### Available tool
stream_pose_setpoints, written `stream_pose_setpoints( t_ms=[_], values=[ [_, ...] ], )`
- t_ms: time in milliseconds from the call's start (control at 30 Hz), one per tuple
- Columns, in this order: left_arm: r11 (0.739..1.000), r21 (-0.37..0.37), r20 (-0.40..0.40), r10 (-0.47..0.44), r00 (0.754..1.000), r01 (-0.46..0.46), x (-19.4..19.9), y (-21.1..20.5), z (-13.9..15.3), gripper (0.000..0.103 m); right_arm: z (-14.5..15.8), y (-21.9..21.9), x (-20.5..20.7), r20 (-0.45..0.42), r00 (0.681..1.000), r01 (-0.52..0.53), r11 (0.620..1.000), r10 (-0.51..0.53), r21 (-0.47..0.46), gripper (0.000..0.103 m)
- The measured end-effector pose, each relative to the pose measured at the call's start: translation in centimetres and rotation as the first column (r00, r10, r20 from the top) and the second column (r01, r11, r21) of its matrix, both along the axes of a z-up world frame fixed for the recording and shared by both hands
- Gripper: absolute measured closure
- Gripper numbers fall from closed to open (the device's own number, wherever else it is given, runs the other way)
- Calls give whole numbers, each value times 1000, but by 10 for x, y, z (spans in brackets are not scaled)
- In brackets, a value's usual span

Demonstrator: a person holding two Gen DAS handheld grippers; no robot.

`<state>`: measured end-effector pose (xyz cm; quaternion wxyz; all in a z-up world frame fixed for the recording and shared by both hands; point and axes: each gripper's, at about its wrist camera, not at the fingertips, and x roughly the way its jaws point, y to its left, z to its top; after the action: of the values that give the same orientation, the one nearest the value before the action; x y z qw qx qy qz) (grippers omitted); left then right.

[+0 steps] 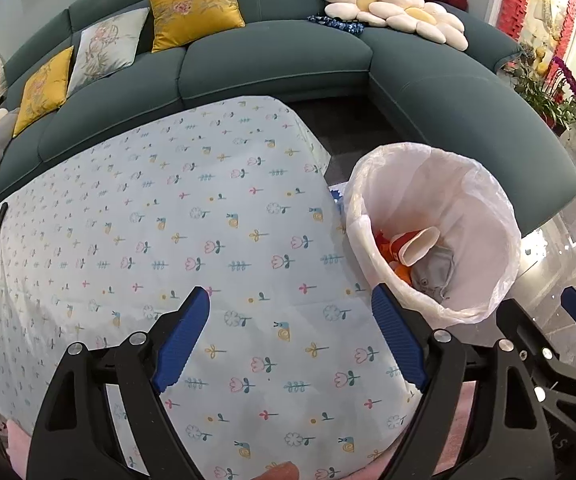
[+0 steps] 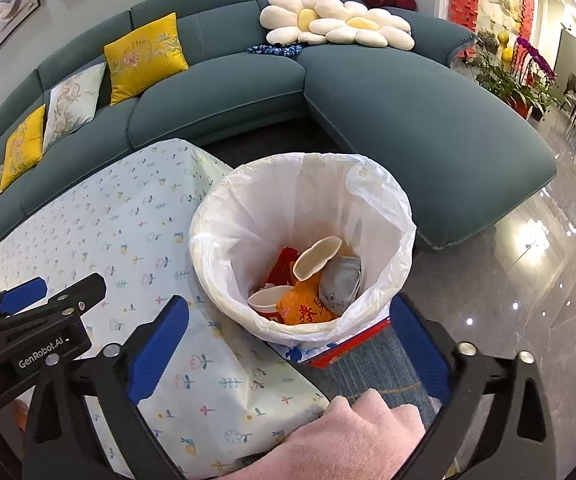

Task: Collect trash

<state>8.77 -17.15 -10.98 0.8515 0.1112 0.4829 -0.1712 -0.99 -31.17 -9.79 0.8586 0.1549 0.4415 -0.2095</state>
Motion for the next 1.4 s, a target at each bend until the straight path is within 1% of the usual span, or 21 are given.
stream_pose_setpoints(
  t_ms=[100,167,567,900,1400],
  values=[
    [1000,4,4,0,1000,0,-2,-2,-1,21,-2,2,-1,-6,1000,-1,1000,1,-7,7],
    [1000,6,12,-1,1000,1,-2,-2,-1,18,-3,0,-2,-4,1000,5,1000,-5,-5,7],
    [1000,23,22,-3,1000,2,-2,-7,-4,17,-7,-6,2,-14,1000,10,1000,-10,-17,7],
    [1000,26,-2,6,1000,-6,-1,-7,-8,17,-11,-7,4,-24,1000,7,1000,-8,-19,7],
    [1000,26,-8,18,1000,-17,2,-8,-9,17,-15,-9,6,-43,999,6,1000,-6,-11,7]
  ],
)
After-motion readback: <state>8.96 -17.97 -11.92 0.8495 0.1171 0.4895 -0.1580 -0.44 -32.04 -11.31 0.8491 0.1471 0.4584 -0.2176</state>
